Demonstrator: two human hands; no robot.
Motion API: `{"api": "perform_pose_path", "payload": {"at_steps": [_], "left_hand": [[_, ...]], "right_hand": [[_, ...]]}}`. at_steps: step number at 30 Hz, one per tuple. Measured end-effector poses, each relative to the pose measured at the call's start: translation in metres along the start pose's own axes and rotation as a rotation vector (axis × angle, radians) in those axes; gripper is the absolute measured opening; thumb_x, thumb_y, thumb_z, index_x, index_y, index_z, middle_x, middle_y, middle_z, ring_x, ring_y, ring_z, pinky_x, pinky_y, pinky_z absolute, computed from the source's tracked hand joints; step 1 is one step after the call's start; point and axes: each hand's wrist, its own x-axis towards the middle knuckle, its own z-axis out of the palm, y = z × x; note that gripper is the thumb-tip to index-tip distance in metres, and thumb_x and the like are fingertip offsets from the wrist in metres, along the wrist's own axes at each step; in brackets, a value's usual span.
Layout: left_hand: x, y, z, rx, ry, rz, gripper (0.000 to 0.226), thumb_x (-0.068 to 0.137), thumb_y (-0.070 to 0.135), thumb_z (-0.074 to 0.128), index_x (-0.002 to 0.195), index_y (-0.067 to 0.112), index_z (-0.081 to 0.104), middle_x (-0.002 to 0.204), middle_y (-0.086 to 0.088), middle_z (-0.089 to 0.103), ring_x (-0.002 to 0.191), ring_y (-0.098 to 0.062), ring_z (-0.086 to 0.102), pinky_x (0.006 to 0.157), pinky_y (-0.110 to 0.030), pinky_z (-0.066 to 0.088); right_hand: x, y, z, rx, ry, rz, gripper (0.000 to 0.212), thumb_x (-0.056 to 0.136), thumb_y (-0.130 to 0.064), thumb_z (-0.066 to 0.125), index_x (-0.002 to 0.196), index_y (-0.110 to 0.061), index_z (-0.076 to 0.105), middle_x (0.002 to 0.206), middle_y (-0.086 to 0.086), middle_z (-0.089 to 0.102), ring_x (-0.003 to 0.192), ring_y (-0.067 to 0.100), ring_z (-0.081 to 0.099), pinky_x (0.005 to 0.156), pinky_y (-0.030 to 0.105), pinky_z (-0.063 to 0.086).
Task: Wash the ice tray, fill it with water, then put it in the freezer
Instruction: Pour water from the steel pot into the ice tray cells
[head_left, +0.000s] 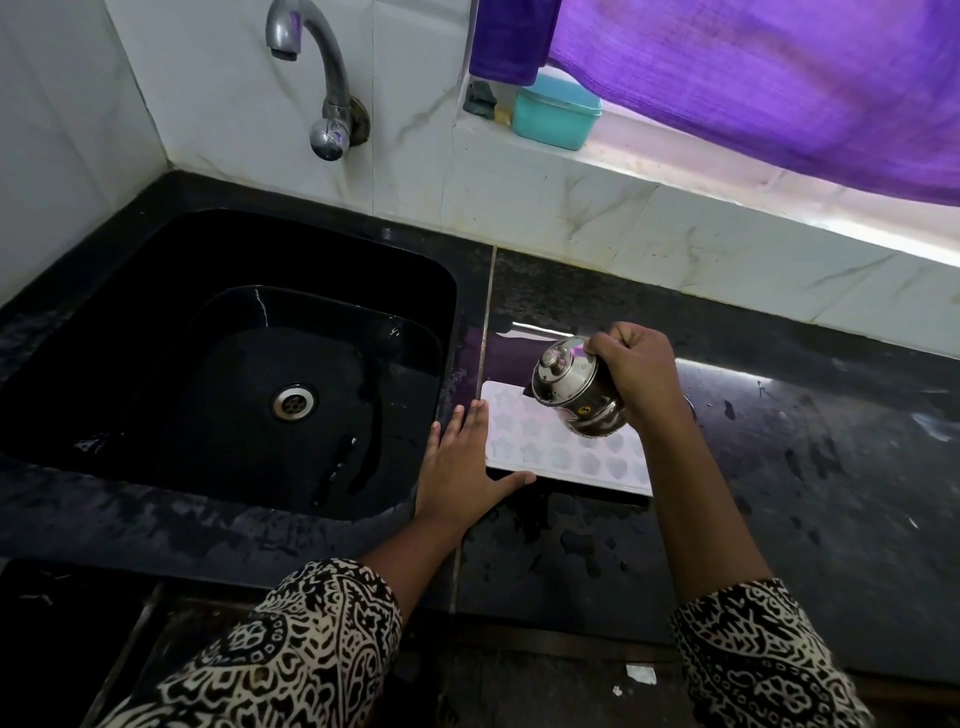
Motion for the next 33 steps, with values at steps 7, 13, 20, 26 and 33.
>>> {"api": "perform_pose_path", "payload": {"at_steps": [7,13,20,26,33], "left_hand": [[0.000,0.000,0.000,0.007,0.001,0.000,0.111,0.074,0.081,0.047,0.154,0.016,0.006,0.161,0.001,0.014,0.148,-0.014,0.007,0.120,-0.037,0.003],[0.000,0.000,0.001,0.012,-0.004,-0.002,0.111,0.074,0.081,0.047,0.154,0.016,0.005,0.161,0.002,0.013,0.148,-0.014,0.006,0.120,-0.036,0.002],[0.001,-0.001,0.003,0.018,-0.006,-0.007,0.111,0.074,0.080,0.048,0.154,0.017,0.006,0.161,0.003,0.014,0.148,-0.013,0.006,0.120,-0.036,0.002],[0.001,0.000,0.004,0.012,-0.008,-0.019,0.110,0.073,0.080,0.049,0.154,0.018,0.007,0.161,0.005,0.015,0.148,-0.012,0.005,0.120,-0.036,0.001],[0.001,0.000,0.003,0.011,-0.031,-0.022,0.112,0.071,0.082,0.048,0.154,0.018,0.006,0.161,0.005,0.012,0.148,-0.010,0.004,0.119,-0.034,0.000]], "right_hand": [[0.001,0.000,0.000,0.006,-0.003,0.019,0.024,0.078,-0.009,0.063,0.059,-0.010,0.048,0.058,0.008,0.041,0.061,0.020,0.040,0.060,0.032,0.038],[-0.002,0.002,-0.006,0.242,0.033,0.162,0.021,0.078,-0.002,0.060,0.063,-0.007,0.047,0.059,0.009,0.036,0.054,0.014,0.036,0.050,0.023,0.034],[-0.001,0.010,-0.018,0.254,0.061,0.177,0.031,0.079,-0.003,0.059,0.056,-0.014,0.043,0.052,0.001,0.039,0.050,0.009,0.037,0.050,0.023,0.035],[0.007,0.019,-0.026,0.141,0.024,0.106,0.025,0.077,-0.006,0.062,0.059,-0.012,0.046,0.056,0.006,0.040,0.055,0.016,0.038,0.053,0.027,0.036],[0.013,0.024,-0.029,0.092,-0.030,0.041,0.033,0.077,-0.007,0.064,0.054,-0.015,0.042,0.053,0.004,0.037,0.057,0.019,0.035,0.058,0.032,0.034]]}}
